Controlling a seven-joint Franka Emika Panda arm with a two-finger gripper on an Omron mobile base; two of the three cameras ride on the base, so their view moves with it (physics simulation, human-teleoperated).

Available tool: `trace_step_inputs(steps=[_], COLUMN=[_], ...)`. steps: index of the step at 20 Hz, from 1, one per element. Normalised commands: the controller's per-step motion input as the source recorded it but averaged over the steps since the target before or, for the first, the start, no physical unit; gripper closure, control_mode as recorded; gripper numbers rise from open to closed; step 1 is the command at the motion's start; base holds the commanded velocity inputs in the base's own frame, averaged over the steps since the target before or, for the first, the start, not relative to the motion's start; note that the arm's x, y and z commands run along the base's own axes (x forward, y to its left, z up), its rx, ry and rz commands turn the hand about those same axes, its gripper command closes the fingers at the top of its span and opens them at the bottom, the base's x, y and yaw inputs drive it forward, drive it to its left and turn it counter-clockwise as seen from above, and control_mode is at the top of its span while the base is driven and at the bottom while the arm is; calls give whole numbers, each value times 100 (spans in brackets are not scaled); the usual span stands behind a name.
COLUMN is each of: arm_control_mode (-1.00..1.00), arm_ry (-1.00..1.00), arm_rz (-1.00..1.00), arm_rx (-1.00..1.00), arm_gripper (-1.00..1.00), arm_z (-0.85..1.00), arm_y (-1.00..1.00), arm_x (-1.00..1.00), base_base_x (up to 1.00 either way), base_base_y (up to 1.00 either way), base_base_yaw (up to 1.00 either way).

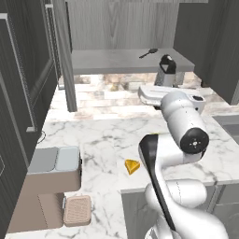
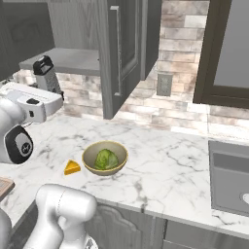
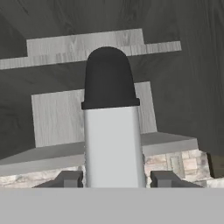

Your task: Pick the cheese from the fridge and the cheese grater from the cabinet and place them next to the salad bowl.

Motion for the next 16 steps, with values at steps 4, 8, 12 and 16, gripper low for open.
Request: trace_step_inputs(steps=[4, 8, 12, 16], arm_control_mode=[-100, -100, -100, -100], arm_ry=[0, 0, 0, 1], arm_rz=[0, 0, 0, 0], arm_rx=[2, 0, 0, 0], arm_gripper=[100, 100, 100, 100], arm_z=[17, 1, -21, -31], arm_y=[-19, -12, -12, -38], arm_x=[-79, -71, -46, -24], base_base_x=[0, 0, 0, 0], base_base_y=[0, 0, 0, 0], base_base_yaw=[0, 0, 0, 0])
